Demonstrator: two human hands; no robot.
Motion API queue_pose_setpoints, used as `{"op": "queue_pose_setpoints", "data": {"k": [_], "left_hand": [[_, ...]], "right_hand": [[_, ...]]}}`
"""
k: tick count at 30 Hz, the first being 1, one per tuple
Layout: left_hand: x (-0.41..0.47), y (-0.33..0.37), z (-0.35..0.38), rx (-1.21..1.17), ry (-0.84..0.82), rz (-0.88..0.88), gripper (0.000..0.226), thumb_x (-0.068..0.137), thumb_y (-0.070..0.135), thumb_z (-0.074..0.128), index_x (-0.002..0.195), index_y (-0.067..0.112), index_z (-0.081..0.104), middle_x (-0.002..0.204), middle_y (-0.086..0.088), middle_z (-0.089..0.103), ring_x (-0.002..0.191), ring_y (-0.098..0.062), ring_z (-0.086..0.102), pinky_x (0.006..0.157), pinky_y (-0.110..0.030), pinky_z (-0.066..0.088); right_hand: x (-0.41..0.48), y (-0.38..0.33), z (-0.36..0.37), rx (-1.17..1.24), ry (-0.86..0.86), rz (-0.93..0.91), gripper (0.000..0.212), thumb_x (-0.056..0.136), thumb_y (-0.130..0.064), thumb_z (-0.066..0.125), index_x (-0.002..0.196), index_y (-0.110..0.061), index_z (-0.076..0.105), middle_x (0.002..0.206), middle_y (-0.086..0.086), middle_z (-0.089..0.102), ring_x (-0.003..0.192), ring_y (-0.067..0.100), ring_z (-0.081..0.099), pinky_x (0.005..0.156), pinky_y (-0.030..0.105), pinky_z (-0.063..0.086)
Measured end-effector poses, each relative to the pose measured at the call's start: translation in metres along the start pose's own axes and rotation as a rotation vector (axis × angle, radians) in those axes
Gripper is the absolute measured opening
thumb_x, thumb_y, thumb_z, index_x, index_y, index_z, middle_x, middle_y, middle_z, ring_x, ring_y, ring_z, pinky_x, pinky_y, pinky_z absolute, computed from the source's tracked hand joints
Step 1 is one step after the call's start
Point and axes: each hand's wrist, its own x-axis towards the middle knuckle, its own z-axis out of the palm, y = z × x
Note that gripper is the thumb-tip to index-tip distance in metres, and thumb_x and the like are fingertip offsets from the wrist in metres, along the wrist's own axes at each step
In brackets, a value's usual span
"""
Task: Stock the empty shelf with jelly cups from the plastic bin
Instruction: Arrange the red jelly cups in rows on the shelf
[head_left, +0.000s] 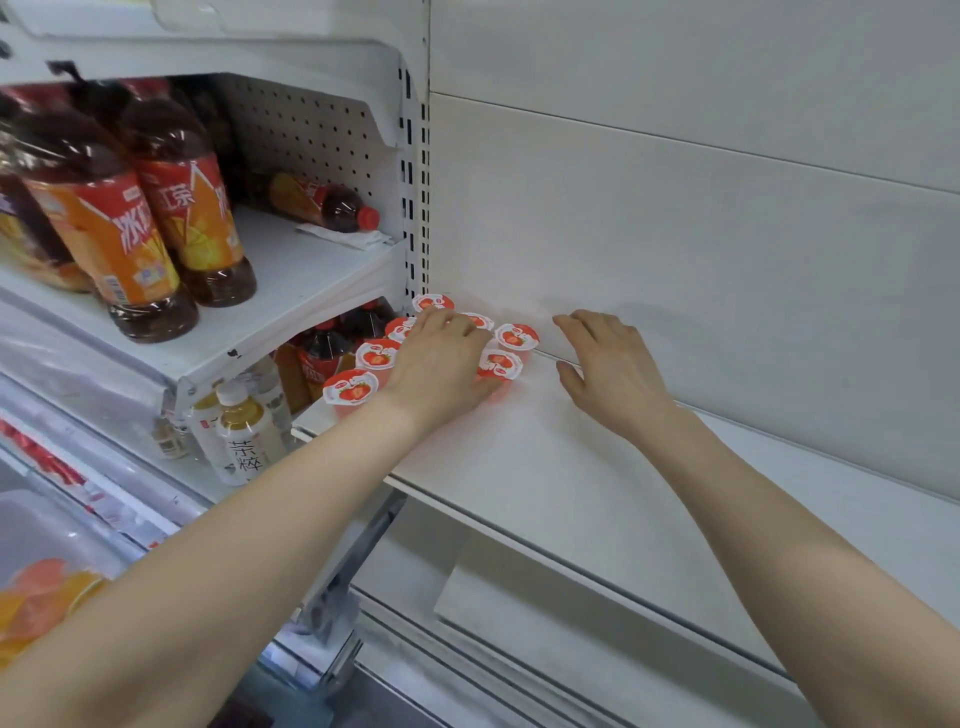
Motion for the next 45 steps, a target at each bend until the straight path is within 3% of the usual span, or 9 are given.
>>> {"op": "queue_pose_setpoints", "data": {"k": [13,19,24,31,35,41,45], "left_hand": [[-0.12,-0.067,-0.067,-0.004,0.189,0.132,0.046,0.083,0.038,0.067,0.119,0.01,0.064,0.112,-0.008,0.066,0.109,-0.03,0.055,0.099,-0.042,0.041],[-0.217,-0.129,-0.081,-0.044,0.166,0.084,0.048,0.088,0.043,0.05,0.122,0.013,0.062,0.114,-0.005,0.064,0.11,-0.026,0.054,0.1,-0.04,0.041],[-0.312,-0.188,-0.074,-0.061,0.175,-0.043,0.042,0.088,0.038,0.052,0.121,0.013,0.063,0.111,-0.006,0.065,0.107,-0.029,0.055,0.095,-0.036,0.04],[-0.44,-0.259,-0.048,-0.09,0.01,-0.356,0.035,0.089,0.03,0.064,0.121,0.015,0.064,0.112,-0.006,0.066,0.108,-0.031,0.056,0.094,-0.04,0.043],[-0.493,-0.281,-0.028,-0.103,-0.072,-0.484,0.032,0.086,0.025,0.07,0.115,0.013,0.068,0.108,-0.008,0.068,0.102,-0.034,0.059,0.089,-0.04,0.046],[-0.526,-0.306,-0.008,-0.131,-0.23,-0.67,0.031,0.089,0.029,0.065,0.118,0.018,0.067,0.112,-0.004,0.066,0.111,-0.032,0.055,0.088,-0.041,0.049],[-0.532,-0.328,-0.003,-0.098,-0.24,-0.744,0.03,0.085,0.025,0.069,0.114,0.018,0.07,0.109,-0.004,0.068,0.11,-0.033,0.057,0.088,-0.042,0.05]], "right_hand": [[-0.047,-0.128,-0.049,-0.062,0.024,-0.044,0.053,0.086,-0.022,0.065,0.136,-0.009,0.052,0.131,0.013,0.056,0.12,0.036,0.051,0.096,0.046,0.041],[-0.077,-0.237,-0.044,-0.011,0.049,-0.097,0.051,0.087,-0.023,0.064,0.134,-0.006,0.052,0.131,0.014,0.056,0.118,0.036,0.052,0.095,0.045,0.04],[-0.101,-0.331,-0.015,0.082,-0.005,-0.18,0.049,0.09,-0.03,0.048,0.132,-0.006,0.053,0.128,0.014,0.056,0.113,0.035,0.053,0.092,0.045,0.046],[-0.135,-0.436,0.053,0.243,-0.138,-0.307,0.046,0.086,-0.028,0.06,0.127,-0.008,0.059,0.117,0.011,0.063,0.107,0.033,0.059,0.088,0.042,0.048],[-0.14,-0.468,0.085,0.271,-0.273,-0.383,0.05,0.084,-0.036,0.048,0.123,-0.008,0.063,0.112,0.009,0.066,0.099,0.032,0.063,0.083,0.039,0.052],[-0.121,-0.495,0.127,0.268,-0.463,-0.437,0.047,0.082,-0.028,0.066,0.126,-0.011,0.061,0.116,0.008,0.066,0.106,0.032,0.062,0.088,0.044,0.053],[-0.089,-0.522,0.153,0.215,-0.536,-0.542,0.048,0.087,-0.031,0.065,0.131,-0.015,0.057,0.122,0.005,0.064,0.111,0.027,0.061,0.092,0.038,0.049]]}}
